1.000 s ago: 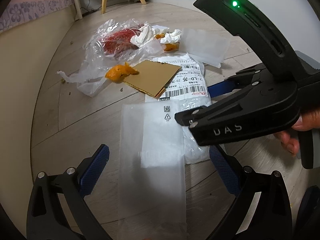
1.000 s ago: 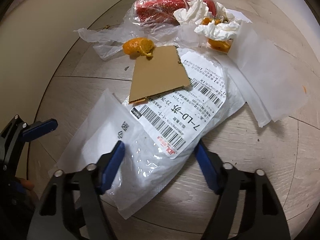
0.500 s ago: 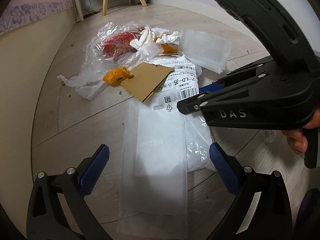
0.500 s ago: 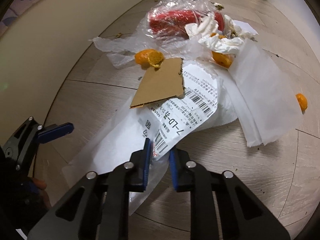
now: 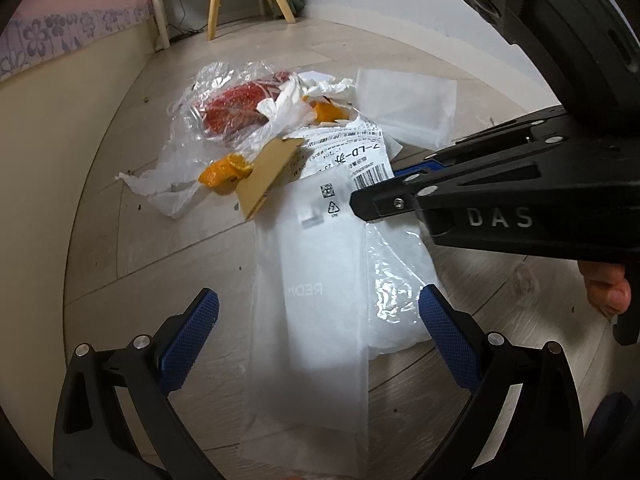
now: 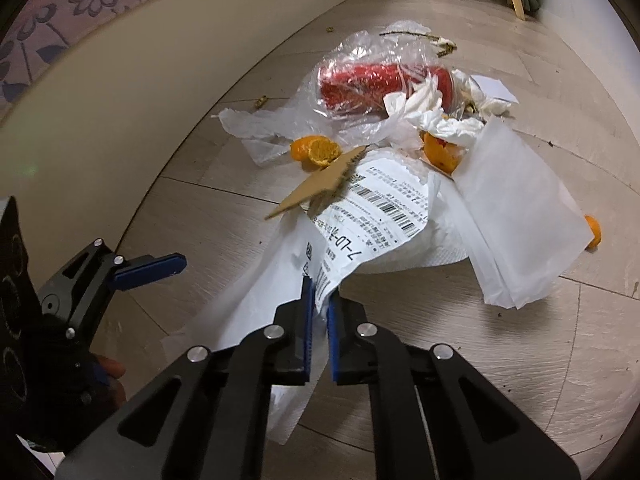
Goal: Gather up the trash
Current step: 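Lift the white mailer bag off the floor with the right tool, then carry the mailer bag in the right tool toward the blue bin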
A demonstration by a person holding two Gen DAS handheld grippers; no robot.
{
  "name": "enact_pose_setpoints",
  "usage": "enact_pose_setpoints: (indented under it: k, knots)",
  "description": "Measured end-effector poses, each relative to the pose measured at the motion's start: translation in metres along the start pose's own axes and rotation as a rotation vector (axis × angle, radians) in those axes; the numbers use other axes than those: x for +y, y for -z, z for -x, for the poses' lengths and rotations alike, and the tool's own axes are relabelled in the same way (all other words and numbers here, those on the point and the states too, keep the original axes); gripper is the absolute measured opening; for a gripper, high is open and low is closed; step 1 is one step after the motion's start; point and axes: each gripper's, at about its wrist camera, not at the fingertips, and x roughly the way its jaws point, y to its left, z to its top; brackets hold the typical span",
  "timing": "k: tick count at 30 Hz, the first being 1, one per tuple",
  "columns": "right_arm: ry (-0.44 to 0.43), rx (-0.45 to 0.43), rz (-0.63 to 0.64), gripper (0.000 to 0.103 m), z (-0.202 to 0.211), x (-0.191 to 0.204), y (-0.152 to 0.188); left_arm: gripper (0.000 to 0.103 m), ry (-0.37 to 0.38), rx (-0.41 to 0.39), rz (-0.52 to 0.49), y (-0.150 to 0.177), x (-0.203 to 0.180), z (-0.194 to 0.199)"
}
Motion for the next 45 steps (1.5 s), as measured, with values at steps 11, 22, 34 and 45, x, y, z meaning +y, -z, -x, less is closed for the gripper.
enact_pose_setpoints:
  k: [11,22,34,45]
  knots:
    - [0.034,0.02,0.012,0.008,0.055,0.007,-0.008,0.097,0.008,0.024,0.048,-0.02,-0.009,0.051]
    - [0.037,0.058,0.009,0.008,0.174,0.044,-0.051,0.097,0.001,0.083,0.123,-0.08,-0.009,0.167]
    - [0.043,0.057,0.069,0.008,0.376,0.117,-0.133,0.097,-0.079,0.033,0.2,-0.213,0.015,0.396]
    - [-0.01,-0.009,0.249,0.008,0.544,0.23,-0.198,0.097,-0.219,-0.058,0.338,-0.255,0.042,0.607]
